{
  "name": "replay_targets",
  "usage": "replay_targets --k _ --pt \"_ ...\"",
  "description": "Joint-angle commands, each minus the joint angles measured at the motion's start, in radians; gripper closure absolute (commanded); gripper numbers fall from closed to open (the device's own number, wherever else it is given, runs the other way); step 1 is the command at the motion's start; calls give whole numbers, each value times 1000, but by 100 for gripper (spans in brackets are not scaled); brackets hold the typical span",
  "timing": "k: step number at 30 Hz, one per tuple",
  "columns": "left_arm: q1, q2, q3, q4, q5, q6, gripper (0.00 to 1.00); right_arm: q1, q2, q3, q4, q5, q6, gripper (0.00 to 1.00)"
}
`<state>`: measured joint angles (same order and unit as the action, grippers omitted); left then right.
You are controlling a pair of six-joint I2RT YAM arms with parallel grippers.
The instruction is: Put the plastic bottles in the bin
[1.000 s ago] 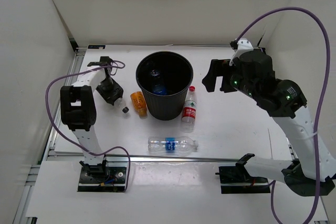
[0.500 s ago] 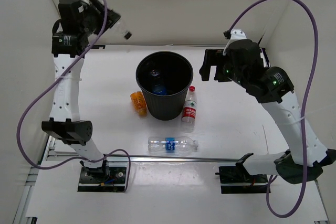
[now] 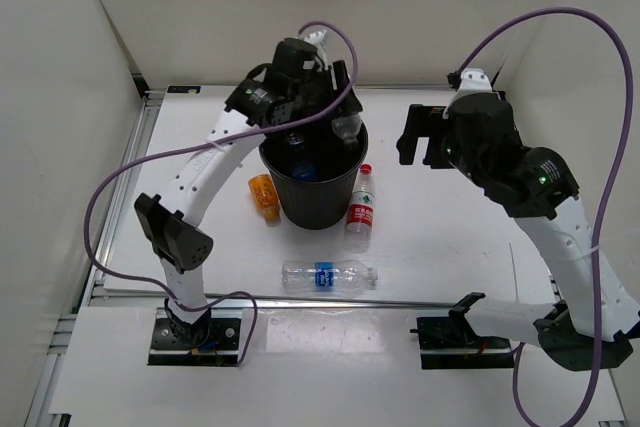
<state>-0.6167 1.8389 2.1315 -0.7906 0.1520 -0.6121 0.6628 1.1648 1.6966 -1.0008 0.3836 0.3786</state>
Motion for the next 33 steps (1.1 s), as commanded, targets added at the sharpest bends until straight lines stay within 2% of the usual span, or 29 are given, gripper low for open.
replay_targets --k 1,3,4,5,9,11,14,15,16,17,19,20,21,24,27,33 --pt "-29 -30 36 -82 -178 78 25 -2 -24 -6 7 47 6 0" --pt "-40 -12 71 -151 -244 91 17 -2 -24 -15 7 47 16 0" --pt "-40 -12 100 -165 -255 103 6 -2 -24 -15 7 47 16 0" --pt "-40 -1 116 -176 -265 103 0 -2 -24 -24 7 47 16 0" --pt "-40 -13 154 -208 -342 126 0 -2 -24 -49 7 69 16 0" --pt "-40 -55 154 -251 -458 109 0 -2 -24 -72 7 87 40 0" --pt "41 -179 9 -260 -600 10 0 -2 -4 -81 -4 101 52 0" --pt "72 -213 -128 -260 -600 -20 0 -2 -4 -81 -15 101 62 0" --pt "105 -243 -203 -260 -582 -75 0 -2 9 -81 -15 101 62 0" --pt "179 -295 -340 -251 -553 -93 0 -2 9 -72 -15 89 62 0" --pt "259 -332 -467 -231 -475 -144 0 -2 18 -61 -15 89 62 0" --pt "329 -366 -528 -210 -386 -144 0 -2 27 -61 -15 80 62 0" --pt "359 -383 -642 -155 -347 -159 0 -2 27 -51 -15 80 62 0" --pt "458 -434 -828 -21 -169 -150 0 -2 27 -41 -15 80 52 0" --pt "485 -403 -886 114 -48 -54 0 -2 36 -41 -15 61 52 0" --pt "512 -285 -909 231 138 51 0 -2 36 -32 -15 43 34 0"
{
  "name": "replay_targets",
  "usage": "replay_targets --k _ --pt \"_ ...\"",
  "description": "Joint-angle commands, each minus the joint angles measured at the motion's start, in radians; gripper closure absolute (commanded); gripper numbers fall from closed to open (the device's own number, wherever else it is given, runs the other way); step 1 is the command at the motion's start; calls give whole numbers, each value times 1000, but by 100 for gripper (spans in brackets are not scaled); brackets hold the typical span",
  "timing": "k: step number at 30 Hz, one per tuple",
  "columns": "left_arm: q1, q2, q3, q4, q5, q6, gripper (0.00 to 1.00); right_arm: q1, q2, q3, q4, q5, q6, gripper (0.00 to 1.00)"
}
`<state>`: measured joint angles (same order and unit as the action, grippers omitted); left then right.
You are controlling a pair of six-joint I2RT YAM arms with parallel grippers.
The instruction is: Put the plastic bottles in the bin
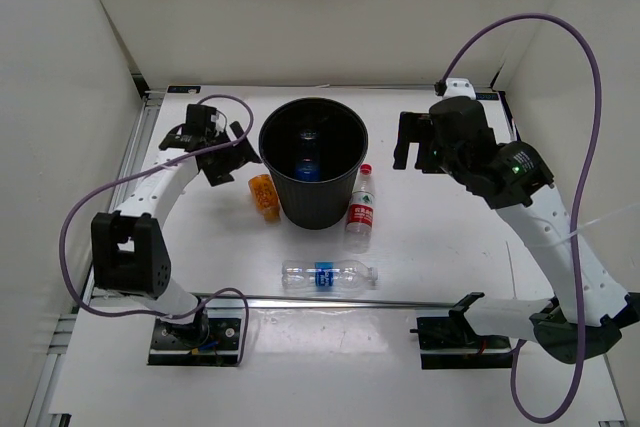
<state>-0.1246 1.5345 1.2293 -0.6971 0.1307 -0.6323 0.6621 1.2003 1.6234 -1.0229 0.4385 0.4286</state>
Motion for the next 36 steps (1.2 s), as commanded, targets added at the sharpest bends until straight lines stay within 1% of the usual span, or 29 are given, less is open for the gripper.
replay_targets --k 1,3,6,8,13,16,21,23,30,36 --pt "20 32 -30 155 176 80 0 -1 1 41 7 -12 -16 0" --pt "45 58 -42 192 211 80 0 -1 1 41 7 -12 -27 0" --pt "63 96 -68 202 248 131 0 -1 1 50 7 -3 -36 0" --pt "72 110 -102 212 257 166 0 -1 1 50 7 8 -45 0" --pt "95 119 -160 271 325 191 0 -1 1 59 7 19 -65 0" --pt "74 145 -139 271 325 191 0 -1 1 70 17 19 -74 0" --pt "48 225 -59 281 325 200 0 -1 10 70 17 19 -74 0" --pt "39 271 -48 281 357 200 0 -1 10 70 17 19 -74 0" --pt "39 337 -57 281 366 200 0 -1 10 70 17 28 -94 0" --pt "49 337 -99 281 376 200 11 -1 10 70 17 28 -94 0"
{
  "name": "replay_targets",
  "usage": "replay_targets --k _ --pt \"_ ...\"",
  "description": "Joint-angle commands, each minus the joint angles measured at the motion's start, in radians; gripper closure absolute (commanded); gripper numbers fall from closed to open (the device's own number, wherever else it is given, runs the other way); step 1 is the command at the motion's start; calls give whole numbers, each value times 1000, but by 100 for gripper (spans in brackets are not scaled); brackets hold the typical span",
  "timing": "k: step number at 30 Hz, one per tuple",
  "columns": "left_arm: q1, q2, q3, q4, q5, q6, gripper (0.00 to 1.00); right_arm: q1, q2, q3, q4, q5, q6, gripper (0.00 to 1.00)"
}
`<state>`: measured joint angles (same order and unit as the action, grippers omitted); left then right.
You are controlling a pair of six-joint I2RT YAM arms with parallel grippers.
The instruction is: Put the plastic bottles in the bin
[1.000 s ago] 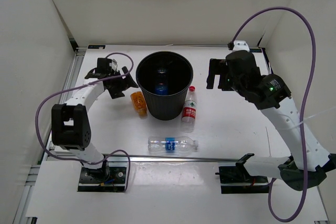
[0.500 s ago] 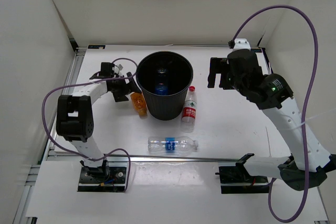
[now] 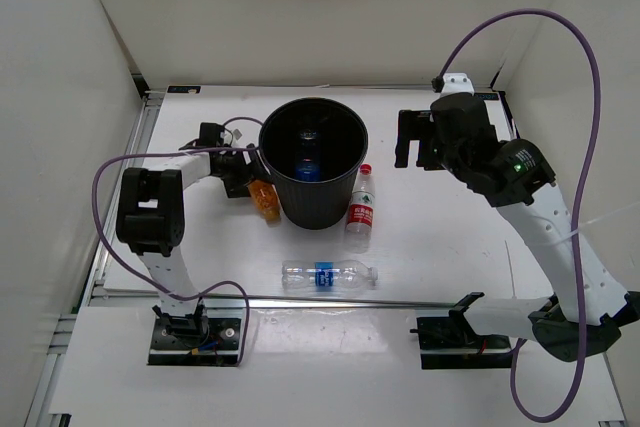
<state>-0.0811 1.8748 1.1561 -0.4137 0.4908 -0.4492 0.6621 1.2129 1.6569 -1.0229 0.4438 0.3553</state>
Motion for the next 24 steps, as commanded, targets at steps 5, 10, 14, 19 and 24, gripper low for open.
replay_targets --k 5,10,14,19,24 --pt "24 -34 -36 -2 15 -12 33 -1 7 37 17 22 -21 0" --pt "64 -88 -70 -2 -6 -34 48 -1 7 37 17 22 -21 0" --pt "141 -210 -99 -2 -31 -69 51 -1 7 26 17 22 -21 0" --pt "257 -385 -6 -2 9 -120 48 -1 -3 17 26 13 -21 0" --pt "302 -430 218 -25 40 -227 47 -1 -3 17 35 4 -12 0"
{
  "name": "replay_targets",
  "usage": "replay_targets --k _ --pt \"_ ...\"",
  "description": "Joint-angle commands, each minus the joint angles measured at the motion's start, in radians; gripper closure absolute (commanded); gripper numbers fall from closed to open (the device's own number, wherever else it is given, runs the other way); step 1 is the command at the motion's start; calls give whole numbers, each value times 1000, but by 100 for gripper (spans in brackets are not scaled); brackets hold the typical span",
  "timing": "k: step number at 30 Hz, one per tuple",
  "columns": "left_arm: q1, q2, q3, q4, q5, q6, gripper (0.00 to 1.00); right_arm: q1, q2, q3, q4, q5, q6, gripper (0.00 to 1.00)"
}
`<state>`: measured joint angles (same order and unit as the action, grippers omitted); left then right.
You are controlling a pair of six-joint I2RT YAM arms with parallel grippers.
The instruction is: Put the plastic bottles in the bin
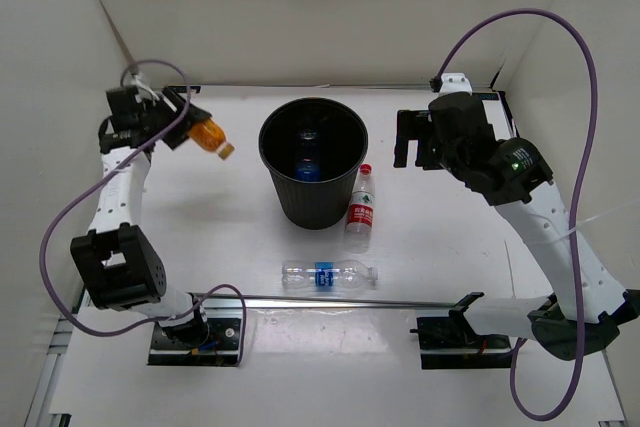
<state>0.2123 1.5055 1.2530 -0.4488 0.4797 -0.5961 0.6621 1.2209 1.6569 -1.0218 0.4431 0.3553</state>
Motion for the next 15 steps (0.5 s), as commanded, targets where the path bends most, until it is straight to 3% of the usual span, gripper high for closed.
replay_targets --k 1,4,8,15 --pt "9 -51 164 10 75 -120 47 -1 -11 17 34 5 -12 0" --pt "-2 -37 342 10 95 -177 45 -1 -11 7 34 5 -12 0" --pt "-123 57 582 10 123 -202 42 -1 -20 -14 34 -4 7 0" --pt "-388 151 634 10 97 -146 41 -1 -20 -5 43 6 16 0"
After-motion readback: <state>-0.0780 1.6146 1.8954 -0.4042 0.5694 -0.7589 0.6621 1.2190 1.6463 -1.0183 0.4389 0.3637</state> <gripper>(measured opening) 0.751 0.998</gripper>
